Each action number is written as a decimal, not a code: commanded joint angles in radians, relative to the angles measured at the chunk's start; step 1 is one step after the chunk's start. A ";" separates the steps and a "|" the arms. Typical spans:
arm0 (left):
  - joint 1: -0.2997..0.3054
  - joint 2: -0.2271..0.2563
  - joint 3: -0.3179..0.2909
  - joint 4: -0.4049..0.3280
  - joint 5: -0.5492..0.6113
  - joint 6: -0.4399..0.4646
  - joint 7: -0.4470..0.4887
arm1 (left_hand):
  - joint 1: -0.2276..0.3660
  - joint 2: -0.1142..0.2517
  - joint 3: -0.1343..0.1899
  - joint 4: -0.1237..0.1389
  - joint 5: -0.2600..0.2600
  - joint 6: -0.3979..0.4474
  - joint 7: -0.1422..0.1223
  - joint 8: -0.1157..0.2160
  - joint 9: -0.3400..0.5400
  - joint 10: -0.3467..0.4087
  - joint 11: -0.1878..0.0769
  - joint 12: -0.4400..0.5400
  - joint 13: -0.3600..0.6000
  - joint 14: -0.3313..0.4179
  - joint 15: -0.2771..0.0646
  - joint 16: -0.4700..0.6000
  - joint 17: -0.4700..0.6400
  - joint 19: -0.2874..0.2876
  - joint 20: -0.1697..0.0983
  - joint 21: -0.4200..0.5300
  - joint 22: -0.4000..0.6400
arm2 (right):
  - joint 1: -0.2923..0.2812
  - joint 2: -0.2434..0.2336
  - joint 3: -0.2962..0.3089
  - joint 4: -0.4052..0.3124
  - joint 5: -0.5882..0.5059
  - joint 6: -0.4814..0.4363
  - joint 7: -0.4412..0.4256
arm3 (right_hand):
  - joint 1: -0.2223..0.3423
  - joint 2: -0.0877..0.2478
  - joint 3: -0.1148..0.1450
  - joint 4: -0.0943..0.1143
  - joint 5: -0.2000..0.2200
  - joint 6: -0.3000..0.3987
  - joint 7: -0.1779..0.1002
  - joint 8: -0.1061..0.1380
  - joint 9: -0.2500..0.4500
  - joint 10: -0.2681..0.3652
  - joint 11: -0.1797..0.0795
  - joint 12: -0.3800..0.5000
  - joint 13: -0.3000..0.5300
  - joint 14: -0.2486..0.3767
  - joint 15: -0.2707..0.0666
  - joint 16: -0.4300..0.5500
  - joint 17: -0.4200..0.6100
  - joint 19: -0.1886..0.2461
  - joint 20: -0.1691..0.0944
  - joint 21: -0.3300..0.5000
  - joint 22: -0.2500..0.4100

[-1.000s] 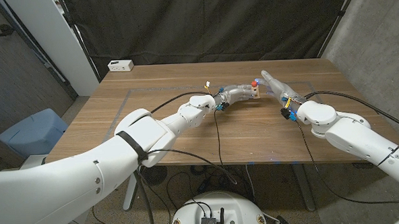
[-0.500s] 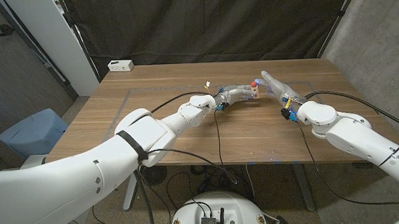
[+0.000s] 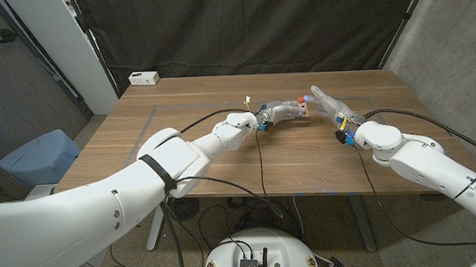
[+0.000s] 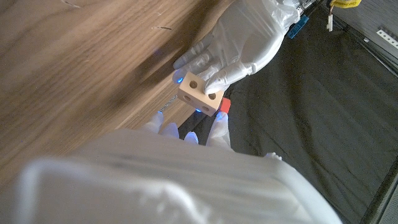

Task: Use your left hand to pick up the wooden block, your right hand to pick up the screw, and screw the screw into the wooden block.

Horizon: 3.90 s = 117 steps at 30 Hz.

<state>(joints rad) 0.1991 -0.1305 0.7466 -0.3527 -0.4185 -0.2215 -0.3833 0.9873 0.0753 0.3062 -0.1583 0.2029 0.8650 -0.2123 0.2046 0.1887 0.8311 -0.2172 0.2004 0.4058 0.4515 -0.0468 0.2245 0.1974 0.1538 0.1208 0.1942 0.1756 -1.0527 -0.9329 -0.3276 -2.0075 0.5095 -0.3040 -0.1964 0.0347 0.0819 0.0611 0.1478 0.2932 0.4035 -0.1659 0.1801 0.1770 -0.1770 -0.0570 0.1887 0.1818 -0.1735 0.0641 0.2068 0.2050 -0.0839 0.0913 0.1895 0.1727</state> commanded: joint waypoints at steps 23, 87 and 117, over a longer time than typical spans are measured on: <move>-0.005 -0.001 0.006 -0.002 0.000 0.020 0.019 | -0.005 0.010 0.003 0.007 0.008 0.047 0.037 0.009 0.005 0.008 0.001 0.010 0.002 0.011 -0.057 0.003 0.003 0.004 -0.001 0.007 0.004 | -0.042 -0.026 0.027 -0.042 0.016 -0.013 -0.016 | 0.006 0.031 0.003 0.000 0.006 0.016 0.001 0.008 0.000 -0.062 0.006 0.005 0.001 -0.145 0.001 0.001 0.001 0.004 -0.003 0.004 0.000; 0.002 -0.003 0.006 -0.002 0.011 -0.030 -0.019 | -0.004 0.009 0.002 0.006 0.007 0.047 0.037 0.009 0.005 0.008 0.001 0.009 0.002 0.011 -0.058 0.004 0.004 0.003 -0.002 0.007 0.004 | -0.002 -0.007 0.047 0.046 0.007 0.045 0.012 | 0.009 0.028 0.004 -0.002 0.007 -0.024 0.002 -0.004 -0.001 -0.061 0.011 0.003 0.001 -0.140 0.004 0.001 0.000 0.011 0.002 0.004 0.000; 0.002 -0.004 0.007 -0.002 0.011 -0.033 -0.018 | -0.006 0.011 0.003 0.007 0.008 0.047 0.037 0.009 0.005 0.008 0.001 0.009 0.002 0.012 -0.058 0.004 0.004 0.004 -0.003 0.007 0.004 | 0.049 0.016 -0.002 0.078 -0.007 0.058 0.049 | 0.005 0.027 0.002 0.000 0.006 -0.025 0.002 0.001 -0.001 -0.063 0.012 0.003 0.001 -0.140 0.003 0.001 0.001 0.009 0.002 0.003 0.000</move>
<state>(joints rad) 0.2020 -0.1338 0.7533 -0.3544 -0.4075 -0.2524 -0.4020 0.9810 0.0738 0.3064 -0.1582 0.2037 0.8640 -0.2113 0.2044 0.1879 0.8279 -0.2181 0.2003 0.4056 0.4515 -0.0468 0.2245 0.1974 0.1538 0.1208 0.1942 0.1756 -1.0135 -0.9189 -0.3193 -1.9317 0.5070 -0.2474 -0.1574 0.0347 0.0819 0.0611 0.1478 0.2932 0.3783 -0.1628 0.1771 0.1770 -0.1697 -0.0498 0.1887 0.1818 -0.1735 0.0641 0.2068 0.2051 -0.0767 0.0913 0.1895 0.1727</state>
